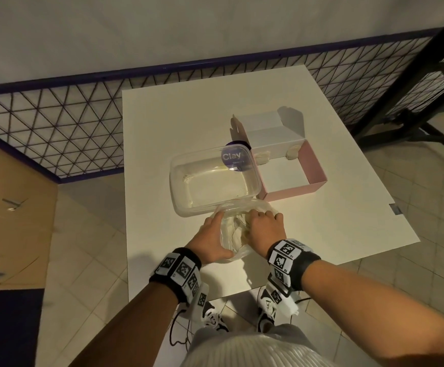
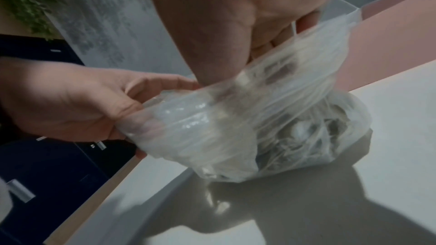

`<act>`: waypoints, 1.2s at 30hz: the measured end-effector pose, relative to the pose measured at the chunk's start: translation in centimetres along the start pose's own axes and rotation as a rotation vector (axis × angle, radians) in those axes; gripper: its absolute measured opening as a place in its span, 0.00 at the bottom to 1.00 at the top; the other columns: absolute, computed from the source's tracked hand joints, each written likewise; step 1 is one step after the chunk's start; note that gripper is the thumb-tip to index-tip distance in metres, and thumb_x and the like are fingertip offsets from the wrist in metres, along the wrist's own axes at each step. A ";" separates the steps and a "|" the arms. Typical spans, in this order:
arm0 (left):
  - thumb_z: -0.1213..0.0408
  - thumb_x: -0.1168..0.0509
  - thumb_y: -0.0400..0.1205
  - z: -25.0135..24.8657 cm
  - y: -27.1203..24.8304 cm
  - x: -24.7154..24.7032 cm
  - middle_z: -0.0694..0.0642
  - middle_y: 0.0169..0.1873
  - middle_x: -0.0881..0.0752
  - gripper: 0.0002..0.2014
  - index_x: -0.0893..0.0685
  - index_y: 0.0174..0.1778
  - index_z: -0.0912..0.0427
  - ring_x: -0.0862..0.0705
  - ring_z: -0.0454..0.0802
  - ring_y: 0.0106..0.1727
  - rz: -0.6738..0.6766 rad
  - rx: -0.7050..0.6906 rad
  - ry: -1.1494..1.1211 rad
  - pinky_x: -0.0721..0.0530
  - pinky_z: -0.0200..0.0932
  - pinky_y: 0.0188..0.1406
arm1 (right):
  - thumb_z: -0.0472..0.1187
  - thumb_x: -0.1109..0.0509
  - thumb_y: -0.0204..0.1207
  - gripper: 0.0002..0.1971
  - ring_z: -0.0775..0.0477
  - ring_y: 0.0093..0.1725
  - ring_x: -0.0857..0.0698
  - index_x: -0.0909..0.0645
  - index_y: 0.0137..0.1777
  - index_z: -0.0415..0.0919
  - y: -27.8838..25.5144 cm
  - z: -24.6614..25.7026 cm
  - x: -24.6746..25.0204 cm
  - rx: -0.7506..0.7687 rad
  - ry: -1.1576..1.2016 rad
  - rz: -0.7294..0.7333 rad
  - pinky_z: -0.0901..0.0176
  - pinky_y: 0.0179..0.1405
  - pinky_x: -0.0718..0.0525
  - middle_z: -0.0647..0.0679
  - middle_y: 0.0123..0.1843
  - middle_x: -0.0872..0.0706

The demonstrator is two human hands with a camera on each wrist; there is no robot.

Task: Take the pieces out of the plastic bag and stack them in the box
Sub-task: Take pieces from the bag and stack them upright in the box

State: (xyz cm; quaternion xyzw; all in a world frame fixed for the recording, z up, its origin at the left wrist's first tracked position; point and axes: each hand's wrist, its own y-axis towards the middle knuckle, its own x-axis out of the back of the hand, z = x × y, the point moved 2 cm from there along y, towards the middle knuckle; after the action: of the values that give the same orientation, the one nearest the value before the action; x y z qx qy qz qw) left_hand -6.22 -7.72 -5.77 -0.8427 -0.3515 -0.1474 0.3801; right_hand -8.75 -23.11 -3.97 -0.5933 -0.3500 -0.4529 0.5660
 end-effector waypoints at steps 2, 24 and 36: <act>0.56 0.22 0.64 -0.1 0.2 0.1 0.57 0.74 0.35 0.56 0.53 0.82 0.42 0.32 0.56 0.74 0.005 -0.006 -0.003 0.31 0.56 0.75 | 0.45 0.38 0.76 0.15 0.40 0.58 0.22 0.27 0.59 0.39 0.2 -0.1 0.0 -0.011 0.030 0.008 0.46 0.56 0.33 0.44 0.56 0.16; 0.46 0.36 0.77 -4.3 -3.0 5.0 0.42 0.62 0.21 0.13 0.20 0.57 0.36 0.24 0.36 0.66 -0.448 -0.264 -0.334 0.19 0.43 0.58 | 0.36 0.25 0.71 0.03 0.57 0.33 0.19 0.14 0.40 0.36 0.9 -7.5 8.0 0.263 0.913 0.049 0.68 0.37 0.22 0.46 0.36 0.12; 0.49 0.22 0.65 -10.0 -1.1 5.6 0.51 0.71 0.24 0.46 0.39 0.77 0.40 0.25 0.43 0.72 0.026 -0.356 -0.488 0.27 0.39 0.70 | 0.33 0.28 0.72 0.03 0.53 0.38 0.18 0.16 0.45 0.35 0.8 -4.5 14.4 0.645 0.657 0.152 0.68 0.40 0.23 0.46 0.40 0.12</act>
State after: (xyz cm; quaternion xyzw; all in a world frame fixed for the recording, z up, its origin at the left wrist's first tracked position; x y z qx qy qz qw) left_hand -2.87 -11.95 4.37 -0.9111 -0.3902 0.0047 0.1325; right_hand -3.70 -29.09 8.99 -0.2362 -0.2304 -0.4423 0.8340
